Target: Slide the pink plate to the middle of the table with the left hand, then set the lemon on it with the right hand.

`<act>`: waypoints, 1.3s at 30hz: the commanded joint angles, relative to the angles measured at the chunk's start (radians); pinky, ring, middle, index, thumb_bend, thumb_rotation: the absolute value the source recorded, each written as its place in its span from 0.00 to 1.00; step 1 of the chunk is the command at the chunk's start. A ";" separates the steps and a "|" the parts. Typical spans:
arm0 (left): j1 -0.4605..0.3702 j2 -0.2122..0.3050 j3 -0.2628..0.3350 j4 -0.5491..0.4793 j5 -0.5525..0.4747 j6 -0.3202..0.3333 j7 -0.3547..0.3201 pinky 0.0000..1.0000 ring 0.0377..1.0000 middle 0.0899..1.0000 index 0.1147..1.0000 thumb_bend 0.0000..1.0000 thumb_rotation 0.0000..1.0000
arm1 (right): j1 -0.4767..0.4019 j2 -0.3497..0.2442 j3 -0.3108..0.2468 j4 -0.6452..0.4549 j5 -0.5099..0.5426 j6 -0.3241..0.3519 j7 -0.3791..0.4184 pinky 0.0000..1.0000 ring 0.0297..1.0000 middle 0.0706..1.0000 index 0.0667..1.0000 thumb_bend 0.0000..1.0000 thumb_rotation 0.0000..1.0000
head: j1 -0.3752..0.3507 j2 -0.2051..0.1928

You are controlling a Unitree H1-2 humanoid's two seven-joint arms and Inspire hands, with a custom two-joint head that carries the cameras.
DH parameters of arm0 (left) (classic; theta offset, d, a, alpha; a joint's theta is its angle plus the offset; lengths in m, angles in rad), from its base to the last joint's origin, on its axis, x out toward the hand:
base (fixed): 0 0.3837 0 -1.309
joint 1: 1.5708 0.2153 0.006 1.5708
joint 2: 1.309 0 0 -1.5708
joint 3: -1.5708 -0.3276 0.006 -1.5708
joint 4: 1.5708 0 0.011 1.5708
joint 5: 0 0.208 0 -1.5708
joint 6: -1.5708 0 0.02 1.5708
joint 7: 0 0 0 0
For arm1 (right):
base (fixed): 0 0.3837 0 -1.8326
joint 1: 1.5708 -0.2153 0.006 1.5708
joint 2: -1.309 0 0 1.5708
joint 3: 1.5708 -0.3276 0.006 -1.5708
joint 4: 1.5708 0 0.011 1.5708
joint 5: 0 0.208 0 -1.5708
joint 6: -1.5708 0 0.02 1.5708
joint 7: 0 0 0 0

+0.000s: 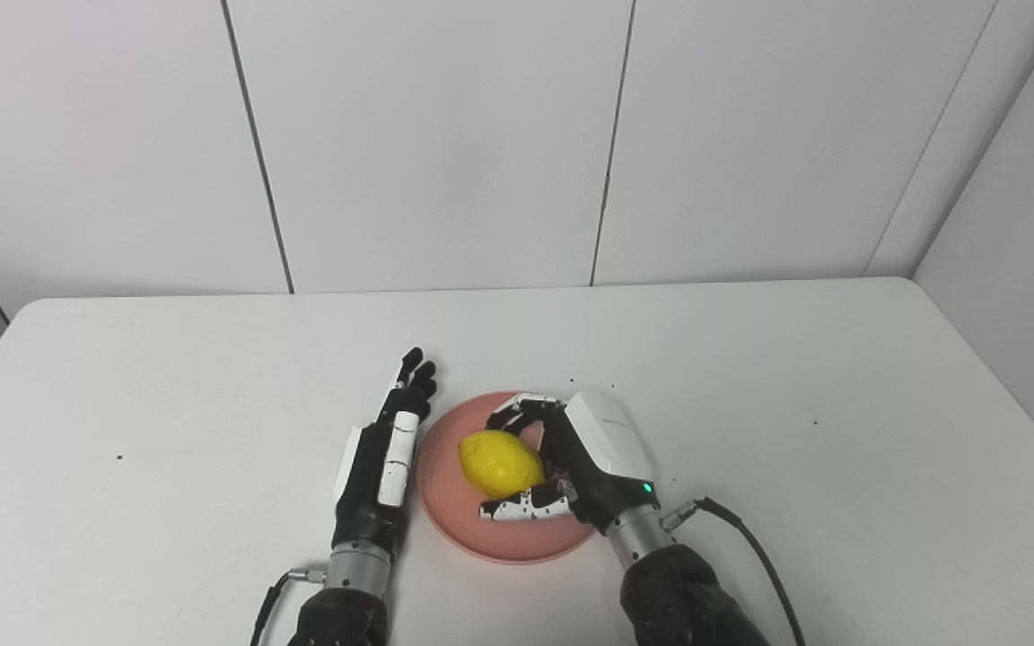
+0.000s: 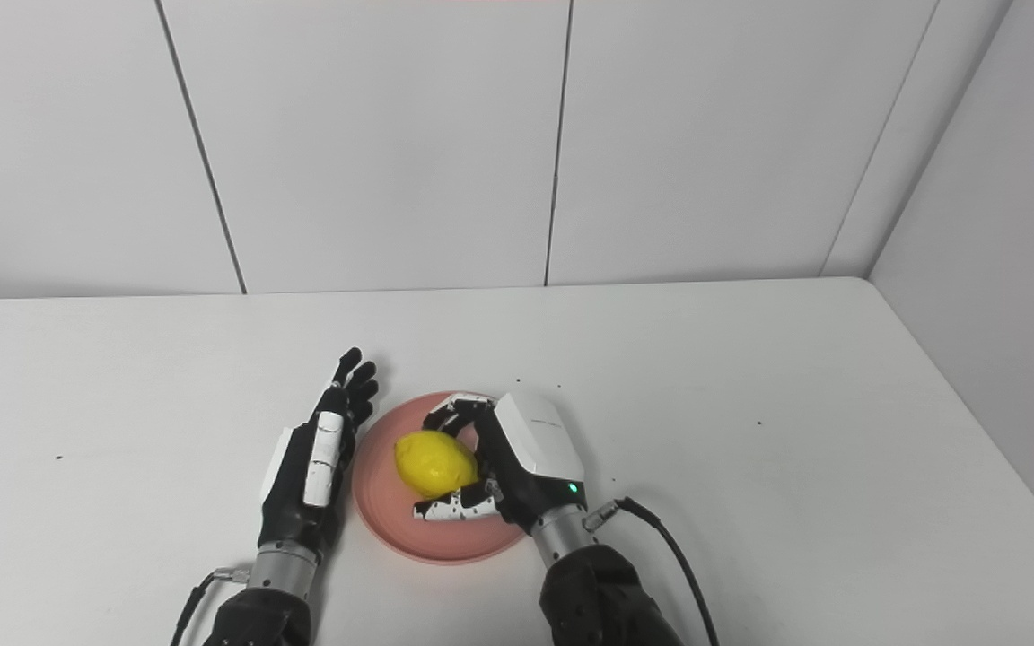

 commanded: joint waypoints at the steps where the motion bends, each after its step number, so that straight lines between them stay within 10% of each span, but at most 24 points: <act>1: 0.025 -0.002 -0.003 0.010 0.000 -0.015 -0.005 0.98 0.96 0.95 0.95 0.72 1.00 | -0.020 -0.004 -0.002 -0.014 -0.017 -0.064 -0.050 0.41 0.47 0.42 0.47 0.53 0.00 | -0.001 -0.001; 9: 0.026 0.000 -0.002 0.003 -0.001 -0.004 -0.006 0.98 0.96 0.95 0.95 0.73 1.00 | -0.022 -0.020 0.010 -0.030 -0.062 -0.080 -0.072 0.65 0.67 0.65 0.46 0.52 0.14 | -0.006 -0.002; 13: 0.026 0.002 -0.004 0.000 0.001 -0.006 -0.009 0.98 0.96 0.95 0.96 0.72 1.00 | -0.014 -0.026 0.015 -0.042 -0.062 -0.101 -0.078 0.77 0.79 0.78 0.76 0.69 0.25 | -0.010 -0.003; 21: 0.029 0.006 -0.003 -0.010 -0.003 0.007 -0.014 0.98 0.97 0.95 0.96 0.72 1.00 | 0.022 -0.004 -0.030 -0.074 0.057 -0.158 -0.087 0.93 0.93 0.92 0.91 0.71 0.56 | -0.014 -0.002; 26: 0.029 0.011 -0.001 -0.012 -0.005 0.006 -0.018 0.98 0.96 0.96 0.96 0.73 1.00 | 0.048 0.013 -0.099 -0.104 0.224 -0.183 -0.061 0.89 0.96 0.98 0.98 0.70 0.79 | -0.017 -0.002; 39: 0.030 0.016 0.013 -0.022 -0.017 0.017 -0.020 0.99 0.96 0.96 0.96 0.73 1.00 | 0.063 0.007 -0.225 -0.081 0.411 -0.187 -0.038 0.94 0.97 0.98 0.99 0.70 0.98 | -0.022 -0.009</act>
